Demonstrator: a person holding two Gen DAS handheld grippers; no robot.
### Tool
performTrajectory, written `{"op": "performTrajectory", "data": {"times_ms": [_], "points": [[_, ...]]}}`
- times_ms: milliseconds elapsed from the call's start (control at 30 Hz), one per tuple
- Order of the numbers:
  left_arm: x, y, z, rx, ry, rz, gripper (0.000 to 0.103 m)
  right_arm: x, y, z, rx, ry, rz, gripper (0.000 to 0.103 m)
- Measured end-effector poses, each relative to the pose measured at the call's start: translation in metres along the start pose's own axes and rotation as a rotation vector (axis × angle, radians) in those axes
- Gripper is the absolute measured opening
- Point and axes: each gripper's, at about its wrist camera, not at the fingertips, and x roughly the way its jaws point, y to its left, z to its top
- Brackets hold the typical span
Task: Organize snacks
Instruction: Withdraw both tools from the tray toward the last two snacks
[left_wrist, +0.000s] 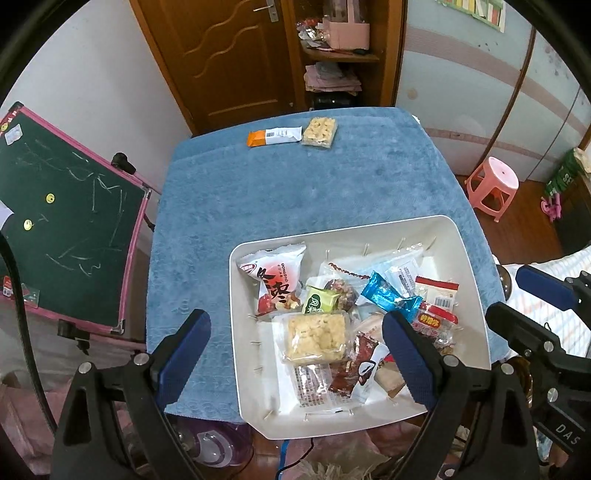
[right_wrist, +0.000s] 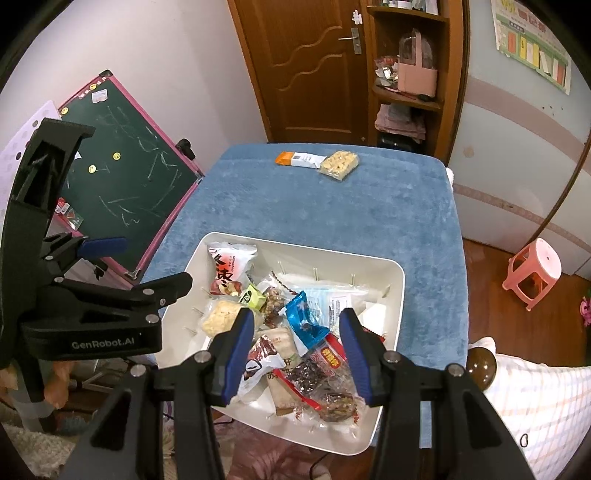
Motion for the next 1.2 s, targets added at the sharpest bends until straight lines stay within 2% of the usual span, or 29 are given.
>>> {"op": "performTrajectory", "data": {"times_ms": [333,733,1200], "points": [[-0.015,-0.004,0.013,0.006,-0.038,0.021,0.093,-0.01,-0.013,0.008,0.019,-0.044,0.023,0.049],[-0.034,-0.003,0.048,0.017,-0.103,0.04,0.093,-0.018,-0.028,0.033,0.057,-0.094,0.039,0.049],[-0.046,0.035,0.095,0.039,-0.164,0.076,0.093,-0.016,-0.034,0.086,0.09,-0.147,0.012,0.049]]}}
